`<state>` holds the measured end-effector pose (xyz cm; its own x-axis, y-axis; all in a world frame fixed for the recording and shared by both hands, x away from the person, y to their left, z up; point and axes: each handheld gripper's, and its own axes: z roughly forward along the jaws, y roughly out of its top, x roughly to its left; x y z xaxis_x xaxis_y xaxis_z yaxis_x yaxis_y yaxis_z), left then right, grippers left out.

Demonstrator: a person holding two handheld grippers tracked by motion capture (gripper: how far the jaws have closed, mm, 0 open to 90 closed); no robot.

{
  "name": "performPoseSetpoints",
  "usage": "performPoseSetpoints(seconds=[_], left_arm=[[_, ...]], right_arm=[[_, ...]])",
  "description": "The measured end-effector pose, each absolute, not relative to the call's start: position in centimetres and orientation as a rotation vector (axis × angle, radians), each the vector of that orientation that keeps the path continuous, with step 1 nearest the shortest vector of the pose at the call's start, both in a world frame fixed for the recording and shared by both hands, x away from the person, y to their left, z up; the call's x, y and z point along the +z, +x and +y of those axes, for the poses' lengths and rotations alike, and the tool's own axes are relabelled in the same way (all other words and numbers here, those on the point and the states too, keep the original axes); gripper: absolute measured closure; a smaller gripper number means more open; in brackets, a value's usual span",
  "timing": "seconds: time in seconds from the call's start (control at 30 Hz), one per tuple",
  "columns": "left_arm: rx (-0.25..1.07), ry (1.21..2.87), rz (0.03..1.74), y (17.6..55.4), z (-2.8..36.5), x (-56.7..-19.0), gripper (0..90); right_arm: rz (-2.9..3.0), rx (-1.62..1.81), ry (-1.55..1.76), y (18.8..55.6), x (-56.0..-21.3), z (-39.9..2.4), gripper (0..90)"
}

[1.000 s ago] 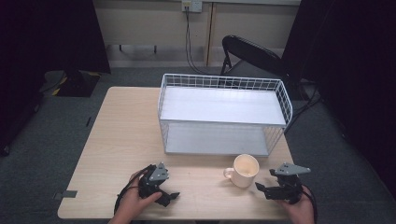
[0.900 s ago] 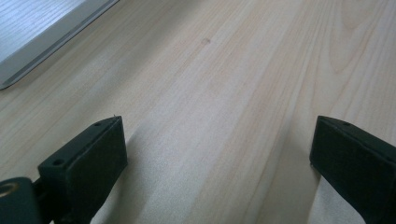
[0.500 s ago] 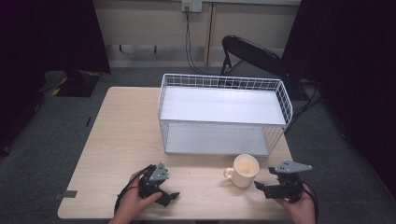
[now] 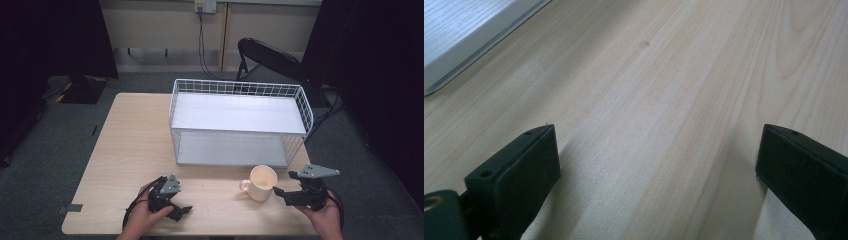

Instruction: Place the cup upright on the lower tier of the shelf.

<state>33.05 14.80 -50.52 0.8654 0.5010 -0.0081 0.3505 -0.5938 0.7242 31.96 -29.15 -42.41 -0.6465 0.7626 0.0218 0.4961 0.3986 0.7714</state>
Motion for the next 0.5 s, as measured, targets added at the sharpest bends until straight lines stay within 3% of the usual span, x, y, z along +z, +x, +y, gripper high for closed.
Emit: performPoseSetpoints(seconds=[0.5], left_arm=[[0.251, 2.264, 0.612, 33.1, 14.8, -50.5, 3.4]], right_arm=[[2.285, 1.126, 1.103, 34.3, -41.7, -27.9, 19.2]])
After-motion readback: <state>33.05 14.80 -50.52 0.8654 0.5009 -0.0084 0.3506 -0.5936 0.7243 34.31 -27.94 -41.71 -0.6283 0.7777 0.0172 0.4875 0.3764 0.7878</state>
